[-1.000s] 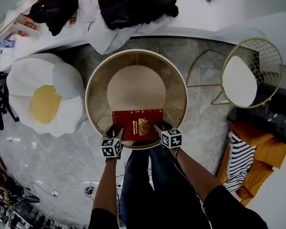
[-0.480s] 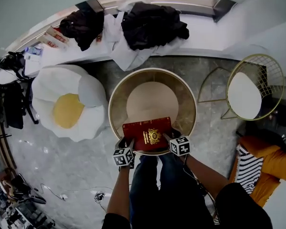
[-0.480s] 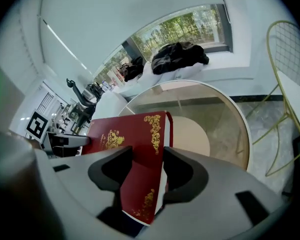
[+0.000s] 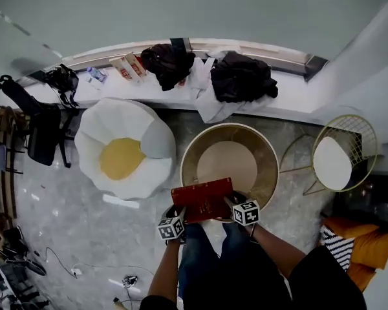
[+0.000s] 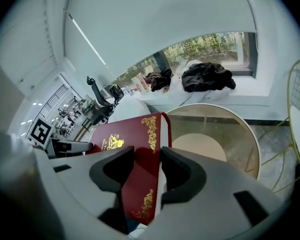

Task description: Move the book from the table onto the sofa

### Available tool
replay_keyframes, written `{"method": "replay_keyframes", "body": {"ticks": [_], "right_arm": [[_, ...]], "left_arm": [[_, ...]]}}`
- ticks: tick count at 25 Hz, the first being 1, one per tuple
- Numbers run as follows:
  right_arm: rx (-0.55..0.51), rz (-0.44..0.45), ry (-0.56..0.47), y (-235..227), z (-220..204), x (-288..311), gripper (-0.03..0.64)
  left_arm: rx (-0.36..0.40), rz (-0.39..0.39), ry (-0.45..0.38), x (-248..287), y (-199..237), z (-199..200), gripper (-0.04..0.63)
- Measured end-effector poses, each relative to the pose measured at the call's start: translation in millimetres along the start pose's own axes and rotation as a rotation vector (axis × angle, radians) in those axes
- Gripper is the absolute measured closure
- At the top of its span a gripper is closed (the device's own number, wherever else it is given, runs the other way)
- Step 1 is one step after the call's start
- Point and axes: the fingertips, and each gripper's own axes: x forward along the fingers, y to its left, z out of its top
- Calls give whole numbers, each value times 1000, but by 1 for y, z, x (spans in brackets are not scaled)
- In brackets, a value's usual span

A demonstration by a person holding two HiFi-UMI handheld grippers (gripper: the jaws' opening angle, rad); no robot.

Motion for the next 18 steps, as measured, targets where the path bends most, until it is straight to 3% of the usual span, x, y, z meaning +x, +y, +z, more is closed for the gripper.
{"method": "replay_keyframes", "body": {"ticks": [9, 18], "right_arm": [[-148, -8, -58, 162, 17, 10, 428], [-246, 45, -40, 304, 17, 54, 428]], "left_arm": [[-39, -16, -102, -119, 102, 20, 365], [-115, 54, -215, -216, 213, 13, 367]]}}
